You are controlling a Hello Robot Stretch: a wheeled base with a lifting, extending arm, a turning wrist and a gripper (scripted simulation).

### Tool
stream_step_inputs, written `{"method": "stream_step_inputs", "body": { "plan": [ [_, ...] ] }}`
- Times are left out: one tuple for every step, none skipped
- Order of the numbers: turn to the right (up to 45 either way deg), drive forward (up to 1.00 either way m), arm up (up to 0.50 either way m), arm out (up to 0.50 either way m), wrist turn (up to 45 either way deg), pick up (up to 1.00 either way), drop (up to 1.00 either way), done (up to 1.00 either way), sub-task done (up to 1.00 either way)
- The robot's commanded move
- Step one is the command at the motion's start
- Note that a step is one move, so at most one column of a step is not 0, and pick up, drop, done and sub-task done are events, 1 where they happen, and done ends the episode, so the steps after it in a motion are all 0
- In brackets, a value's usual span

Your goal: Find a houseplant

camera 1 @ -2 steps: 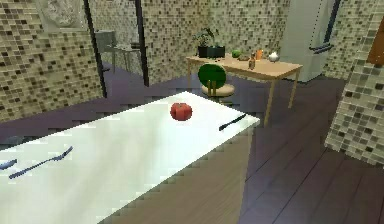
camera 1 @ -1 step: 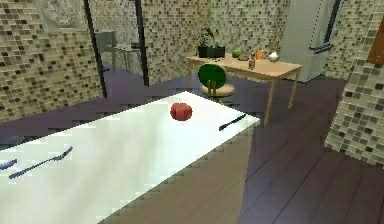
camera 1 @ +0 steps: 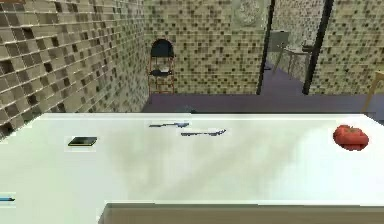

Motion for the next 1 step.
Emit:
{"method": "stream_step_inputs", "body": {
  "plan": [
    [-45.0, 0.00, 0.00, 0.00, 0.0, 0.00, 0.00, 0.00, 0.00]
  ]
}}
